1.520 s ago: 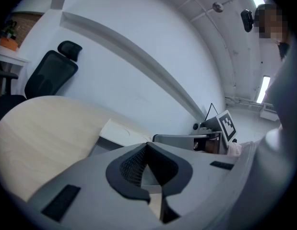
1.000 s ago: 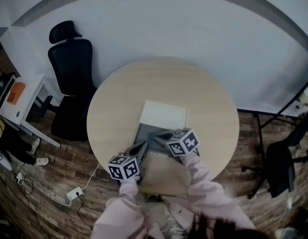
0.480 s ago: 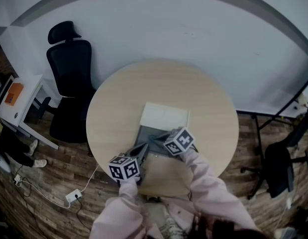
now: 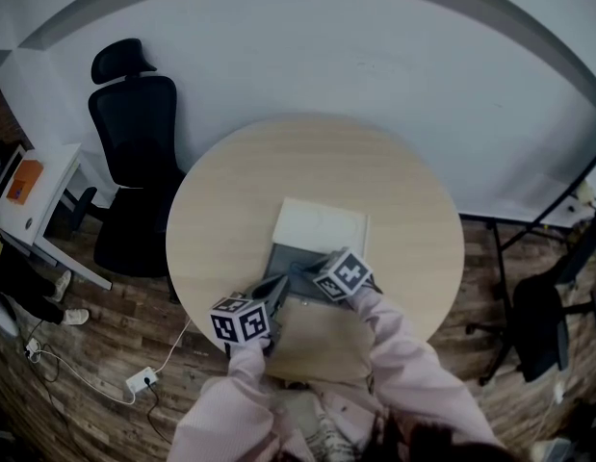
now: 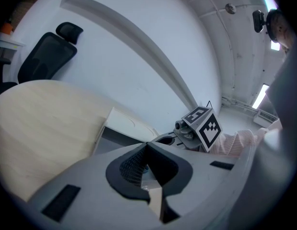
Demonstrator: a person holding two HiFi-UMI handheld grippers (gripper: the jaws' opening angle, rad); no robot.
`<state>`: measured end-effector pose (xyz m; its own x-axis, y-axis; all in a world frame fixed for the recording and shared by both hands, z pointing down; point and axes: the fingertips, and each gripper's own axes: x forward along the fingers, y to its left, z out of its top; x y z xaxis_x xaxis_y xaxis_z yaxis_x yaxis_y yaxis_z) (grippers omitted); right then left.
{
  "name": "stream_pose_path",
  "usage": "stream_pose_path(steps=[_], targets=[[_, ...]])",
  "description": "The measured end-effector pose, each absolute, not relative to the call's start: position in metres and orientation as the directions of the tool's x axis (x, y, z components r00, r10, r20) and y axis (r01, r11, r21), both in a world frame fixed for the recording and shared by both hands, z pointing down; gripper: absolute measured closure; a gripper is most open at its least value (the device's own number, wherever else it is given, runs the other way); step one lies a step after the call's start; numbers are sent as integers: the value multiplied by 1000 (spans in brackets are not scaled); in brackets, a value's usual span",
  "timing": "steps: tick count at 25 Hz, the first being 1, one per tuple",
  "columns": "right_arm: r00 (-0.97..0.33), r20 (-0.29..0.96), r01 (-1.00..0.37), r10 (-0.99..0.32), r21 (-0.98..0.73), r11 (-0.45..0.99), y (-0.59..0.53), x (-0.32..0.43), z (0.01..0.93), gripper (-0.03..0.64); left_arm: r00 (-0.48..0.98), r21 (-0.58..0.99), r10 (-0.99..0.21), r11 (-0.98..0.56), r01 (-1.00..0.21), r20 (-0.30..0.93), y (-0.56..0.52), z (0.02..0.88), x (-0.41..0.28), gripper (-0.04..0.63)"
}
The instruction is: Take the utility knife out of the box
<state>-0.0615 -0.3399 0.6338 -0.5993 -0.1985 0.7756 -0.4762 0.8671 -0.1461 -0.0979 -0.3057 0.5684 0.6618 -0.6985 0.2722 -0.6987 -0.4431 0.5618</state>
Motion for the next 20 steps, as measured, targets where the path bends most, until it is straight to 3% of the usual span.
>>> stream_pose_path(steps=[9,20], targets=[[-518,816,-504,-256,-49,862,-351,-57,649,497,675,568,-685,-451,-688,274,-311,570,-97,591],[-480,839,-499,-258,-19,866,-354,-59,663,429,683,574,-675,-453,-682,278,-312,575,-100,591]])
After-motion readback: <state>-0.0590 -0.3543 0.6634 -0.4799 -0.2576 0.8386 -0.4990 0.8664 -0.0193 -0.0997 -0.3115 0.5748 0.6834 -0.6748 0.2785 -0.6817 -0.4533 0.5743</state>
